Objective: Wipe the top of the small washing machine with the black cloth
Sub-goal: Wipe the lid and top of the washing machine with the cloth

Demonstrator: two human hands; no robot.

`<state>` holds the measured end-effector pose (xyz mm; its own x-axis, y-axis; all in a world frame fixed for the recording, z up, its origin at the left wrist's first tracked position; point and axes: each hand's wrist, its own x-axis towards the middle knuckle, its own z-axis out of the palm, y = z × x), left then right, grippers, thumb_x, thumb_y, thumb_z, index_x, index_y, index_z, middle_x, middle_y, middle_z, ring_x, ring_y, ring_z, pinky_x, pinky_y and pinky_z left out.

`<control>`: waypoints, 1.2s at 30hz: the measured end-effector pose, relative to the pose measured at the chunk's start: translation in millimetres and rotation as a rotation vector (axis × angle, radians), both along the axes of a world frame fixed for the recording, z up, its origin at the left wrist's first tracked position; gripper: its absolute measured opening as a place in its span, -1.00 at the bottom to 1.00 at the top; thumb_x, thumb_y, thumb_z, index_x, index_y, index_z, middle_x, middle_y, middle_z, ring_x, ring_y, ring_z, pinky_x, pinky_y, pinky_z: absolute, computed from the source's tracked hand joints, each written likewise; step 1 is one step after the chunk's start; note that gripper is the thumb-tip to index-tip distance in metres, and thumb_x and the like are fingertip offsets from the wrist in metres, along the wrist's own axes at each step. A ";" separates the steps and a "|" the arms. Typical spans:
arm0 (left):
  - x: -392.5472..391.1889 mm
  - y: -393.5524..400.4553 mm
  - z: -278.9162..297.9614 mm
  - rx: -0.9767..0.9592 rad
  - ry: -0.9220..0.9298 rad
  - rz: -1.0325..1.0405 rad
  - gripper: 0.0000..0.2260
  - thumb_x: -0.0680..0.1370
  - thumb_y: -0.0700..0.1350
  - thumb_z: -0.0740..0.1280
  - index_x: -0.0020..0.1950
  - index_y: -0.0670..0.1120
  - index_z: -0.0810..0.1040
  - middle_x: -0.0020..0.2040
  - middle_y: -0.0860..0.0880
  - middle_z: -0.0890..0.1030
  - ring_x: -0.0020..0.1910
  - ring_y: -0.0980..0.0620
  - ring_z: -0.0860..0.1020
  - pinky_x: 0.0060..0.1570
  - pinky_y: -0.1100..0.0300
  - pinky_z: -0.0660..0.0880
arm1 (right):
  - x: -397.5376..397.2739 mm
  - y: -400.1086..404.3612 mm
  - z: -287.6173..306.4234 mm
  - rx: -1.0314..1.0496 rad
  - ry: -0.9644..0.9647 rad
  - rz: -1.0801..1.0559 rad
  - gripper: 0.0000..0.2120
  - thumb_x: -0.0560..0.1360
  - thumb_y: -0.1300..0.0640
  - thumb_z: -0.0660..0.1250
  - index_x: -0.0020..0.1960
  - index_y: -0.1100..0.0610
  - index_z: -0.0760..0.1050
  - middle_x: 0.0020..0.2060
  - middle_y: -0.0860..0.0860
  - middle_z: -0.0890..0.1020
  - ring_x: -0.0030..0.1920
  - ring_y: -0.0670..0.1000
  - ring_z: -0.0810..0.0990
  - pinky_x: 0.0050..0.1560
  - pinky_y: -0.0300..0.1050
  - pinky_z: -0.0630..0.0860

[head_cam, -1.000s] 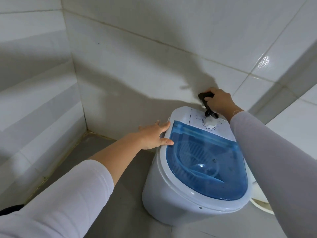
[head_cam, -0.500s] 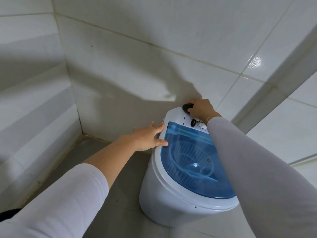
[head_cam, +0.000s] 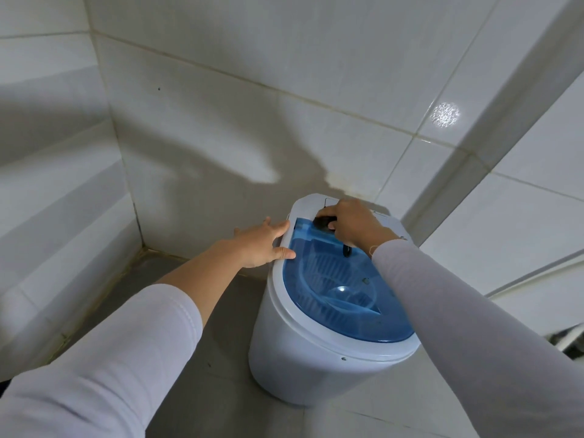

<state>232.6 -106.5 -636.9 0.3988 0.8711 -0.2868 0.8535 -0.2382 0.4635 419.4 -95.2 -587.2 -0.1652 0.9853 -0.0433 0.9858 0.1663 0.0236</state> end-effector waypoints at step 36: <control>26.6 50.9 15.5 0.037 0.177 -0.133 -0.37 0.60 0.08 0.18 0.56 0.14 -0.12 0.58 -0.02 -0.11 0.57 -0.04 -0.08 0.50 -0.16 -0.01 | 86.5 56.2 -14.4 0.054 0.325 -0.044 -0.53 0.48 0.37 0.13 0.19 -0.06 0.55 0.18 0.05 0.52 0.18 0.10 0.48 0.18 -0.12 0.42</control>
